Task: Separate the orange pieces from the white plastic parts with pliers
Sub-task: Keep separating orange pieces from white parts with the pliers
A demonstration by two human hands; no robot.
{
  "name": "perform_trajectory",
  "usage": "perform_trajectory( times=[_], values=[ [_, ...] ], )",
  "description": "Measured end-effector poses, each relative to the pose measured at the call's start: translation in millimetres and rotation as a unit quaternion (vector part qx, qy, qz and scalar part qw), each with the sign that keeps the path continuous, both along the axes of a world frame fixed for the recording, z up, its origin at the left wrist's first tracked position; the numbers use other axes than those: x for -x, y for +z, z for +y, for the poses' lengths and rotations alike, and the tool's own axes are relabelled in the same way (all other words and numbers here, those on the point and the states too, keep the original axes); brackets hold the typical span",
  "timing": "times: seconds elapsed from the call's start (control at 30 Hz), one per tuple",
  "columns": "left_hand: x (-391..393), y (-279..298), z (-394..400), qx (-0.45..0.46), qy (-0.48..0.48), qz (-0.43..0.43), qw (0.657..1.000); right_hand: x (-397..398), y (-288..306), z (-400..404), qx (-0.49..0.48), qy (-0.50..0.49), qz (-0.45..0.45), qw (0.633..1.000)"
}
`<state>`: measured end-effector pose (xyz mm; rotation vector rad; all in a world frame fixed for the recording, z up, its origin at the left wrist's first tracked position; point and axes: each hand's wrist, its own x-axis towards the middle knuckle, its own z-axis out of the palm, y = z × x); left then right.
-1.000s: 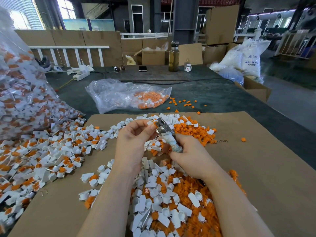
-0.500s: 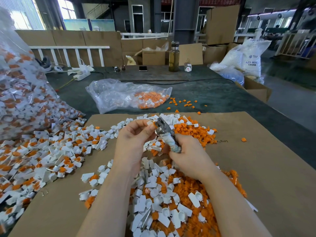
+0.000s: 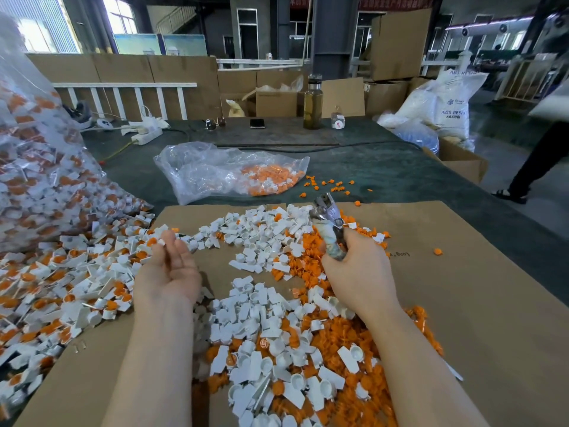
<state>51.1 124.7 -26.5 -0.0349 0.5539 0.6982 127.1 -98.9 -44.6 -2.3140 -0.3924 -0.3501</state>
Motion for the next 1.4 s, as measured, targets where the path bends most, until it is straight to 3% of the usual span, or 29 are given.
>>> perform_trajectory(
  times=[0.13, 0.27, 0.33, 0.4, 0.43, 0.5, 0.57, 0.63, 0.7, 0.8, 0.87, 1.1, 1.27, 1.4],
  values=[
    [0, -4, 9, 0.049, 0.055, -0.049, 0.996, 0, 2, 0, 0.01, -0.026, 0.0, 1.0],
    [-1, -6, 8, 0.035, 0.074, -0.088, 0.993, 1, 3, 0, 0.008, -0.034, 0.001, 0.999],
    [-2, -3, 4, -0.028, 0.025, -0.046, 0.998, 1, 4, 0, 0.006, -0.036, 0.0, 0.999],
    [-3, 2, -4, -0.196, -0.078, 0.087, 0.974, 2, 4, 0, 0.01, -0.036, 0.001, 0.999],
    [-4, 4, -10, -0.309, -0.127, 0.165, 0.928, 2, 4, 0, 0.012, -0.035, 0.002, 0.999],
    [-6, 6, -28, -0.535, -0.192, 0.263, 0.78, 3, 5, 1, 0.015, -0.036, 0.002, 0.999],
    [-10, 5, -48, -0.705, -0.241, 0.279, 0.606, 3, 5, 1, 0.019, -0.037, 0.0, 0.999],
    [-17, -1, -63, -0.786, -0.294, 0.278, 0.468, 3, 6, 1, 0.024, -0.039, -0.003, 0.999],
    [-22, -7, -70, -0.824, -0.326, 0.277, 0.373, 3, 6, 2, 0.026, -0.041, -0.004, 0.999],
    [-27, -13, -72, -0.848, -0.346, 0.274, 0.293, 3, 5, 2, 0.025, -0.04, -0.001, 0.999],
    [-28, -14, -73, -0.861, -0.342, 0.268, 0.265, 3, 6, 2, 0.024, -0.037, 0.0, 0.999],
    [-25, -16, -72, -0.881, -0.334, 0.251, 0.224, 2, 4, 3, 0.017, -0.03, -0.004, 0.999],
    [-25, -18, -72, -0.891, -0.328, 0.225, 0.219, 1, 2, 3, 0.023, -0.023, 0.001, 0.999],
    [-26, -19, -70, -0.894, -0.332, 0.231, 0.195, 1, 3, 2, 0.022, -0.028, 0.001, 0.999]
  ],
)
